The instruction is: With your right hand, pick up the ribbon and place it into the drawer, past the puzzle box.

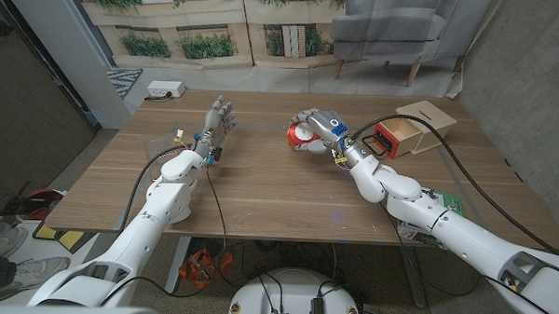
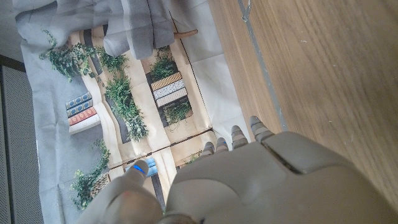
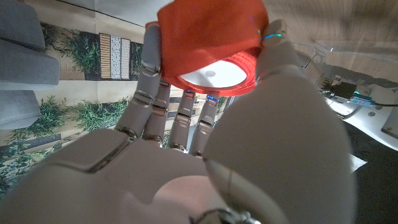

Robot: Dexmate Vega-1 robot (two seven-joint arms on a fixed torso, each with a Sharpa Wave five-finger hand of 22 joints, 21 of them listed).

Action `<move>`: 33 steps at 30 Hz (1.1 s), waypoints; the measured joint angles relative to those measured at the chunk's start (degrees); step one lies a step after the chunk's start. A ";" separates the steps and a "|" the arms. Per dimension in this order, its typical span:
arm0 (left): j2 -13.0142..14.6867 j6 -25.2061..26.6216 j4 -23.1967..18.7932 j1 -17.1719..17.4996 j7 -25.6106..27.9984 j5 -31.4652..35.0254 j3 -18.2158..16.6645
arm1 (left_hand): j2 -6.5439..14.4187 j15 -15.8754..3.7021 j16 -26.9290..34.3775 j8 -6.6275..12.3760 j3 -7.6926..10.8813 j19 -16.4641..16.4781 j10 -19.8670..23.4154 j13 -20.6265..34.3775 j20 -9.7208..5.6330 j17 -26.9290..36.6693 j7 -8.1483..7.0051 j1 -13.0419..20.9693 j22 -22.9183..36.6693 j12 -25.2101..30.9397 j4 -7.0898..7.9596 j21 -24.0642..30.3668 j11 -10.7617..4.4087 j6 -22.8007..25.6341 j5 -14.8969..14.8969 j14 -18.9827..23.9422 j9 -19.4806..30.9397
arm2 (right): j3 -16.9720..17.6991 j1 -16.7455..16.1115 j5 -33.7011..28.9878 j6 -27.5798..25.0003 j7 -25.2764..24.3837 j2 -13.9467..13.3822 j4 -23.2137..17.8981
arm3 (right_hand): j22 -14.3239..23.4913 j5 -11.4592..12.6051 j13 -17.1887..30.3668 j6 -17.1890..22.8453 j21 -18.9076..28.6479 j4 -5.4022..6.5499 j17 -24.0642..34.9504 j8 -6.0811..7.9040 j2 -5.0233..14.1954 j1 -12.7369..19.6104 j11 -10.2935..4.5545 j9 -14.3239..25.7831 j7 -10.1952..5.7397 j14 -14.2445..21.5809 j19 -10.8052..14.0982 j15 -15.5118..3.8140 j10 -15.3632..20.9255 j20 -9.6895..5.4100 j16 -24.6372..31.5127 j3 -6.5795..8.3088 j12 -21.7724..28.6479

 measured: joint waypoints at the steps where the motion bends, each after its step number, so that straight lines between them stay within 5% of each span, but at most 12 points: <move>1: 0.00 0.01 0.00 -0.03 0.00 0.02 0.02 | 0.00 0.00 0.00 0.00 0.00 0.00 0.00 0.00 0.00 0.00 0.00 0.00 0.00 0.00 0.00 0.00 0.00 0.00 0.00 0.00 0.00 | -0.02 0.19 -0.03 0.00 0.00 -0.09 0.04 | 0.00 0.00 0.03 0.01 0.00 0.00 0.02 -0.03 0.00 0.00 0.00 0.00 0.00 0.08 0.00 -0.06 0.00 0.00 -0.01 0.00 0.00; 33: -0.62 0.09 0.44 -0.95 0.41 0.69 0.66 | 0.00 0.00 0.00 0.00 0.00 0.00 0.00 0.00 0.00 0.00 0.00 0.00 0.00 0.00 0.00 0.00 0.00 0.00 0.00 0.00 0.00 | 0.91 2.96 -0.82 0.90 3.23 -2.62 -0.65 | -0.80 0.43 0.26 0.46 2.37 0.24 1.55 -0.78 0.00 0.00 0.01 0.28 0.02 0.37 -1.22 -0.01 0.01 1.21 -1.14 -0.24 0.00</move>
